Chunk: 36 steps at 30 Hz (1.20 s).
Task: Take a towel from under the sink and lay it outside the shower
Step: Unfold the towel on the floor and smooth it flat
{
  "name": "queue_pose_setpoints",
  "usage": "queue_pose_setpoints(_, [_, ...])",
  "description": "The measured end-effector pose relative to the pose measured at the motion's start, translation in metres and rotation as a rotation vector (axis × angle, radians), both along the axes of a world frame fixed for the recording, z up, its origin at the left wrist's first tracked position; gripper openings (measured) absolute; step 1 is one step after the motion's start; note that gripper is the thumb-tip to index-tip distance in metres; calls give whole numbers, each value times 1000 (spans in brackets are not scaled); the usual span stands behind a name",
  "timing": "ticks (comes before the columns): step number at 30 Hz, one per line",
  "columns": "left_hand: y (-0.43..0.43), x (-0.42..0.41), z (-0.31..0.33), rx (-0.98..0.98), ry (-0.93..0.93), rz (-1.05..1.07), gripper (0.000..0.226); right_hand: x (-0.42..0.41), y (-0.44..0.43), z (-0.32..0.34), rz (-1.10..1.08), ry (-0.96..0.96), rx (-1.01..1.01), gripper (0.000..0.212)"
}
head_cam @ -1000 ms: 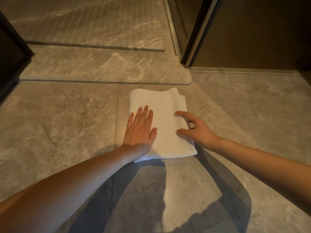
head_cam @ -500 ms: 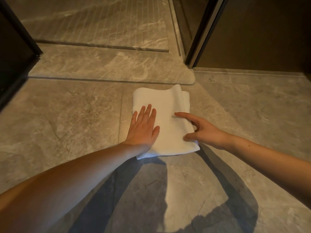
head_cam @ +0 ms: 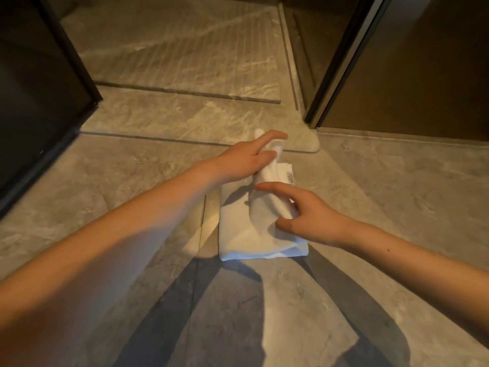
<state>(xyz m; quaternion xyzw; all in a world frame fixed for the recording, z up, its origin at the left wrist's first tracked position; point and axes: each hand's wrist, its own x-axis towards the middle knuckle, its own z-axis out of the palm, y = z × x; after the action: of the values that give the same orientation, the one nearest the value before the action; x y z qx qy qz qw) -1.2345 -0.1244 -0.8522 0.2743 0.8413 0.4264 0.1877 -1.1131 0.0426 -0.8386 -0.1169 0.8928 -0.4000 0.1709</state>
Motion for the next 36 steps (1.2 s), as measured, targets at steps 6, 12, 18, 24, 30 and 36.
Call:
queue_pose_setpoints(6, [-1,1,7,-11,-104,29,30,3,-14,4,31,-7,31,77])
queue_pose_setpoints(12, [-51,0,4,188,-367,112,43,14,-32,3,69,-26,-25,76])
queue_pose_setpoints(18, [-104,-2,9,314,-520,218,49,4,-68,7,77,-27,-131,70])
queue_pose_setpoints(24, [-155,-1,3,322,-514,418,49,-14,-123,-9,64,-87,-242,61])
queue_pose_setpoints(30, [-186,-3,-22,-21,-249,578,45,-28,-177,-36,56,-229,-331,50])
queue_pose_setpoints(36, [-170,16,-55,-554,271,484,54,-26,-149,-79,-211,154,-25,48])
